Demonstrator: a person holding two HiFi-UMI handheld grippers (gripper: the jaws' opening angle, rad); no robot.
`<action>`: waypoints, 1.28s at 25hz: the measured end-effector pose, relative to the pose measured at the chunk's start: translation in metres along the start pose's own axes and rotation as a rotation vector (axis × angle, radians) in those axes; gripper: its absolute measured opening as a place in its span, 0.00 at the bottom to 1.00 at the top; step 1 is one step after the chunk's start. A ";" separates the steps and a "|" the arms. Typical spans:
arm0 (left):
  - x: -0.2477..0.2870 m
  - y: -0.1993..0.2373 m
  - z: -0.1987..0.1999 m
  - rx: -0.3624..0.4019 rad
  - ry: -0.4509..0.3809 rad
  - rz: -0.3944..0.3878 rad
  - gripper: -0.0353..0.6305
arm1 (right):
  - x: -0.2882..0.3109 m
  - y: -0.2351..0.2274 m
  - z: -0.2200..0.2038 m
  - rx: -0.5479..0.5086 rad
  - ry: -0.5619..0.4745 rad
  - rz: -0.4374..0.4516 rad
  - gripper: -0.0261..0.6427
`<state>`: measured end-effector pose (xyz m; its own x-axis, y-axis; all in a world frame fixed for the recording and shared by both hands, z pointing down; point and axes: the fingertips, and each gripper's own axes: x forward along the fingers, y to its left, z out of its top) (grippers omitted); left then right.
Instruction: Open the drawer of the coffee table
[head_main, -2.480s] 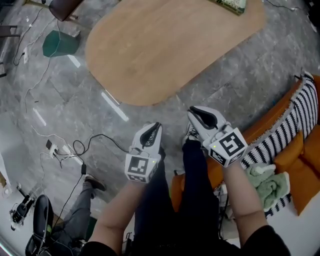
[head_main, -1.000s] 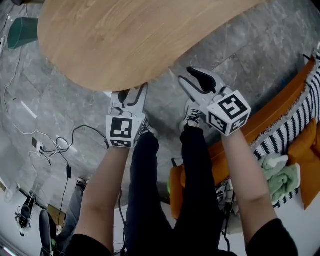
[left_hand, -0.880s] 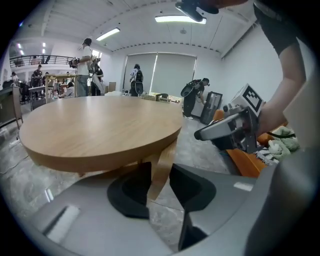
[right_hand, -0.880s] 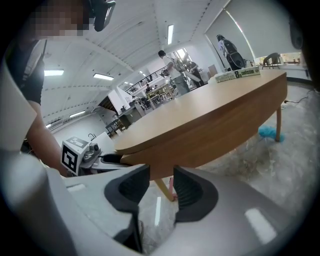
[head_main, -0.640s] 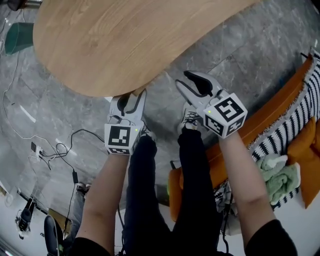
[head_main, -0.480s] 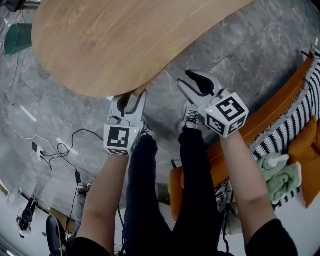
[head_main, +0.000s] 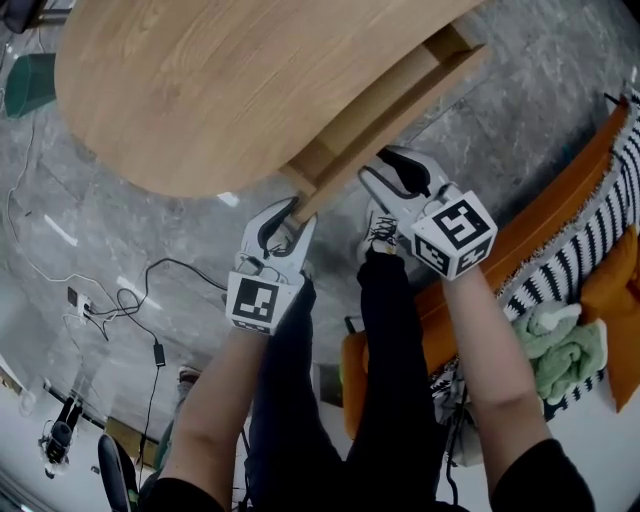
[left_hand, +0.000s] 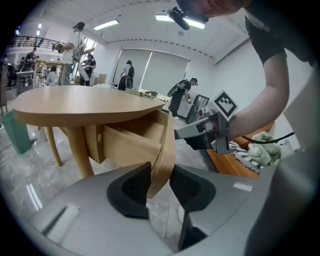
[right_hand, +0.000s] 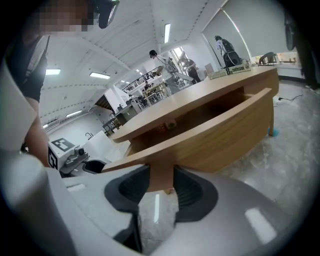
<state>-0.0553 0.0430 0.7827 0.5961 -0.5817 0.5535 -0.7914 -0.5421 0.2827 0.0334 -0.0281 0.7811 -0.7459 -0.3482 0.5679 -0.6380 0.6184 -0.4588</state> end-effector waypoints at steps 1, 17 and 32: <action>-0.001 -0.004 -0.001 -0.006 0.002 -0.002 0.23 | -0.002 0.000 -0.003 -0.002 0.004 -0.001 0.24; 0.010 -0.060 -0.035 0.028 0.099 -0.096 0.24 | -0.037 -0.010 -0.060 0.014 0.086 -0.042 0.24; 0.016 -0.090 -0.055 0.046 0.144 -0.137 0.25 | -0.055 -0.016 -0.089 0.058 0.089 -0.067 0.24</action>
<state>0.0181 0.1159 0.8096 0.6697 -0.4093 0.6196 -0.6950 -0.6395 0.3287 0.1020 0.0441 0.8179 -0.6831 -0.3220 0.6556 -0.6975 0.5536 -0.4549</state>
